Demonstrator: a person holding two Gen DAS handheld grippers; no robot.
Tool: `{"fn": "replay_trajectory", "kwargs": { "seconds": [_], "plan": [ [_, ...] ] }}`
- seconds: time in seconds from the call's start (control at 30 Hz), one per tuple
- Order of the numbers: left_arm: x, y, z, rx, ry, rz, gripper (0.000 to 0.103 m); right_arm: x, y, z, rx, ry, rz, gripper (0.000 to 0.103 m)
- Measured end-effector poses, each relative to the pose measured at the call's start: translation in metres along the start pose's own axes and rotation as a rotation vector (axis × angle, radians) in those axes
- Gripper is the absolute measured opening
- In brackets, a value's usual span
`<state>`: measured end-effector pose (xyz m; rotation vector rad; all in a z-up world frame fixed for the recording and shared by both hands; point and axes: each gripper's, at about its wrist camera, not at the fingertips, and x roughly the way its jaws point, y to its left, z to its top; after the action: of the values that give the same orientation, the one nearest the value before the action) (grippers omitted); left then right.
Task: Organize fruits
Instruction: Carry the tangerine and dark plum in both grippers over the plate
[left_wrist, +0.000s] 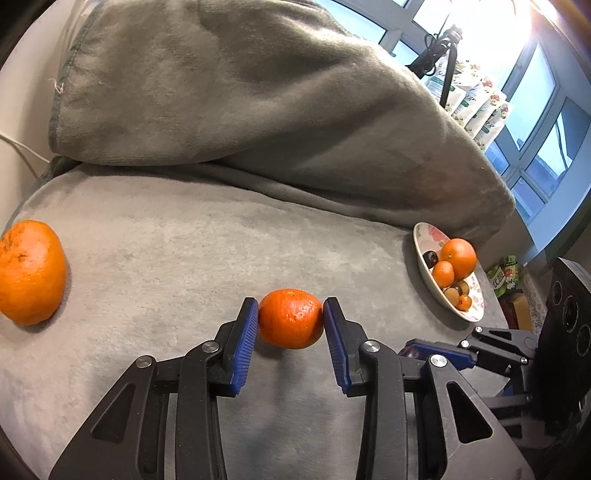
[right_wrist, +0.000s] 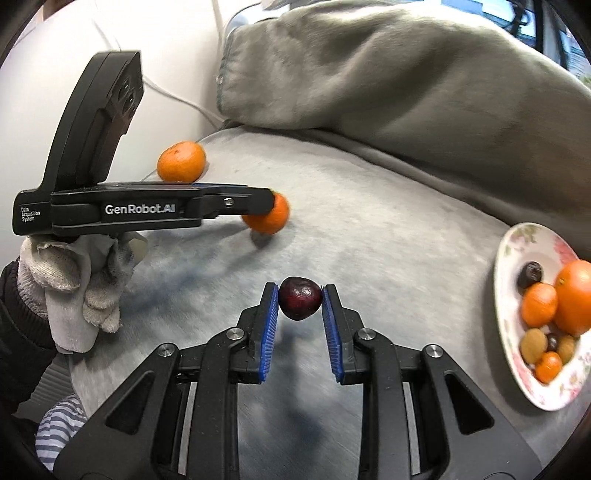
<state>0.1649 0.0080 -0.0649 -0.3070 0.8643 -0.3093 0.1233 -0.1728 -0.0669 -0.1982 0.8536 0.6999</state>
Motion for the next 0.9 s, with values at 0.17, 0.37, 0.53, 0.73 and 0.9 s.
{"fn": "replay_trajectory", "kwargs": {
  "seconds": [0.17,0.37,0.53,0.73,0.9],
  "plan": [
    [0.0,-0.009,-0.001,0.009,-0.004,-0.011,0.034,-0.02,-0.019,-0.008,0.037,-0.028,-0.022,0.025],
    [-0.001,-0.021,0.0,0.025,-0.01,-0.026,0.034,-0.045,-0.046,-0.017,0.082,-0.062,-0.065,0.025],
    [0.004,-0.029,-0.002,0.049,-0.003,-0.027,0.033,-0.059,-0.065,-0.022,0.123,-0.081,-0.094,0.025],
    [0.006,-0.037,0.0,0.054,-0.006,-0.036,0.033,-0.069,-0.082,-0.029,0.155,-0.09,-0.128,0.025],
    [0.005,-0.051,0.009,0.068,-0.023,-0.063,0.033,-0.081,-0.097,-0.033,0.181,-0.107,-0.169,0.025]
  ]
}}
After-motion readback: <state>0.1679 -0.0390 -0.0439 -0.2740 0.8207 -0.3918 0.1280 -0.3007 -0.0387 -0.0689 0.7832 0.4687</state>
